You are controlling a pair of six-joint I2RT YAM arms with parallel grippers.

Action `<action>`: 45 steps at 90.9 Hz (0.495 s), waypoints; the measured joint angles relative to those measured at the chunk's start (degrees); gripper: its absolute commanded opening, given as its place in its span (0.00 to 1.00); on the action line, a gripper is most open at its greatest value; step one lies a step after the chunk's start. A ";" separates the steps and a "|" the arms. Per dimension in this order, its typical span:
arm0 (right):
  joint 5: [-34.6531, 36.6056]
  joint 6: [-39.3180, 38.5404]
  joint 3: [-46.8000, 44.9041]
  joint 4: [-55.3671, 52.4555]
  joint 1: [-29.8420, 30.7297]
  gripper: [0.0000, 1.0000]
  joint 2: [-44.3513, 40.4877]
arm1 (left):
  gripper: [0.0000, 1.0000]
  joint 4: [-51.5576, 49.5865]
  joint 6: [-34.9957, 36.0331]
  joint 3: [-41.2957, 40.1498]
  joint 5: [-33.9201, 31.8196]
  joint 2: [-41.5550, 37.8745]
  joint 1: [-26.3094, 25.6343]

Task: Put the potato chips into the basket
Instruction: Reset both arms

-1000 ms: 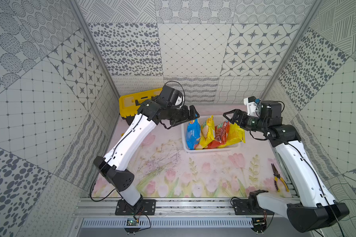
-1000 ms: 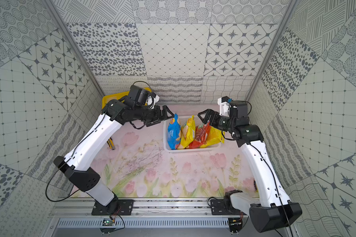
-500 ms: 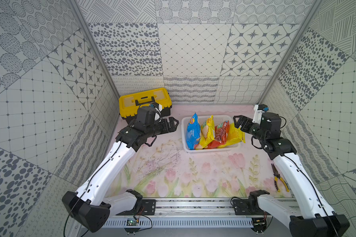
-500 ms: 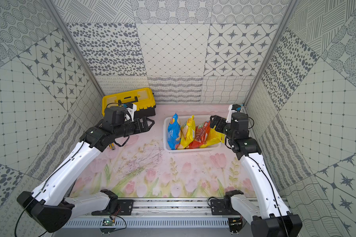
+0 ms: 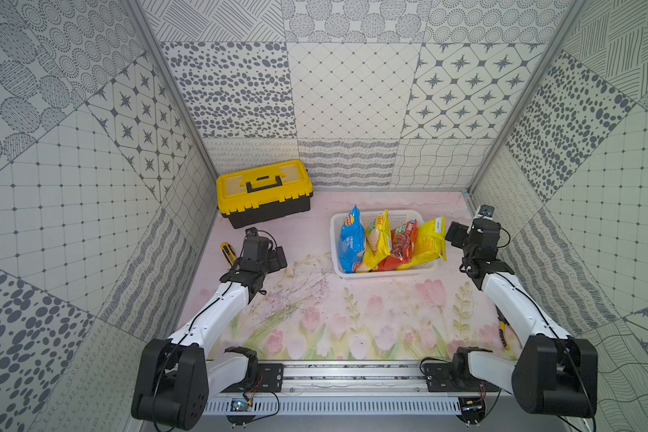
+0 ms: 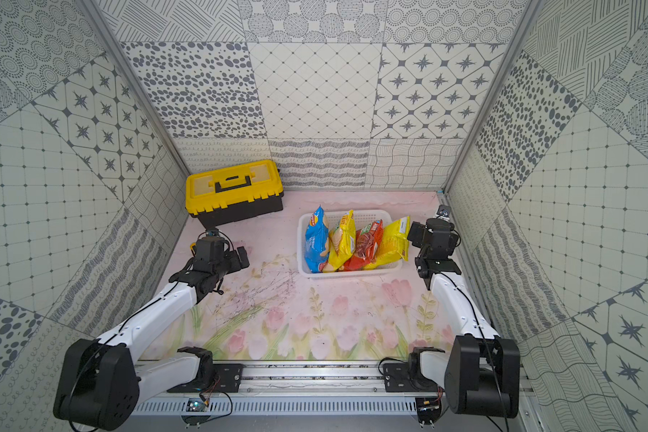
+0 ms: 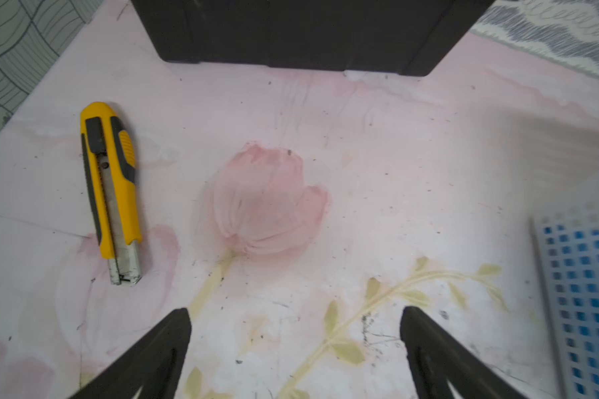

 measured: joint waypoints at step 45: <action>-1.70 2.62 -20.50 35.78 2.95 0.97 8.59 | 1.00 36.33 7.61 -14.34 0.83 16.46 4.74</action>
